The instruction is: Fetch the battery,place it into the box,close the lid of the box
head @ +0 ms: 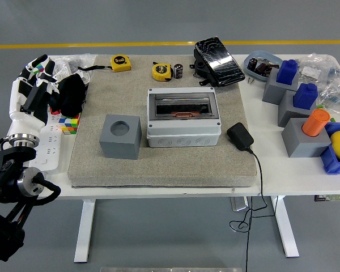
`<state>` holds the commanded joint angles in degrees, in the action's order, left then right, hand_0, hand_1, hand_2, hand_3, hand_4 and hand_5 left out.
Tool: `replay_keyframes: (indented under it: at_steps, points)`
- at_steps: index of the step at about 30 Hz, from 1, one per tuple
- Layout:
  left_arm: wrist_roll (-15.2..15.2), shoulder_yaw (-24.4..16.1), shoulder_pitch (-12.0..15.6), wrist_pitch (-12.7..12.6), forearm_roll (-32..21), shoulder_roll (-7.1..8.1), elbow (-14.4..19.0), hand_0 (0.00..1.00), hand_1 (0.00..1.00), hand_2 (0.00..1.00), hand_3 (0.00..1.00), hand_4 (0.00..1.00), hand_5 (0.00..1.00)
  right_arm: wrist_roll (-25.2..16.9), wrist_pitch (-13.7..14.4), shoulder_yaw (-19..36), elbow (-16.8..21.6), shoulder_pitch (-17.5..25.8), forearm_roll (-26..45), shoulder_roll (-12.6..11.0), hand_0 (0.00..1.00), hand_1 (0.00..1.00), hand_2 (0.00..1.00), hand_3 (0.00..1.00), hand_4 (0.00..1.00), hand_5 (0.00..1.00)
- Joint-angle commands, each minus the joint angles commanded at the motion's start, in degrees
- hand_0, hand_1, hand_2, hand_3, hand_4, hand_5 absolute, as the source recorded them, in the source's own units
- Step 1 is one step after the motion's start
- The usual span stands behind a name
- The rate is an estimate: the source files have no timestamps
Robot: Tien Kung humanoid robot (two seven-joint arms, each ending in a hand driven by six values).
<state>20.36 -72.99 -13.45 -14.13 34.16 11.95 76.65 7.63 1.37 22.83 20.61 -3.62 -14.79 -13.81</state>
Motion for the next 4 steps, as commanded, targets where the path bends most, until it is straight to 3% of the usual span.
replay_keyframes:
  at_steps: [1, 2, 4]
  points:
    - [-0.12, -0.05, 0.02, 0.29, -0.62, 0.03, 0.17, 0.044, 0.002, 0.28, 0.634, 0.998, 0.268, 0.0, 0.0, 0.0, 0.01, 0.0, 0.0, -0.01, 0.677, 0.721, 0.716, 0.687, 0.998, 0.694]
    - [-0.4, -0.1, 0.09, 0.78, -1.58, 0.08, 0.44, 0.042, 0.002, 0.217, 0.622, 0.998, 0.24, 0.0, 0.0, -0.03, 0.01, 0.03, -0.01, -0.01, 0.677, 0.721, 0.716, 0.688, 0.998, 0.694]
    - [-1.05, -0.15, 0.12, 1.9, -3.55, 0.11, 0.98, 0.042, 0.002, 0.217, 0.622, 0.998, 0.24, 0.01, -0.01, -0.08, 0.01, 0.01, 0.01, -0.03, 0.677, 0.721, 0.716, 0.688, 0.998, 0.694]
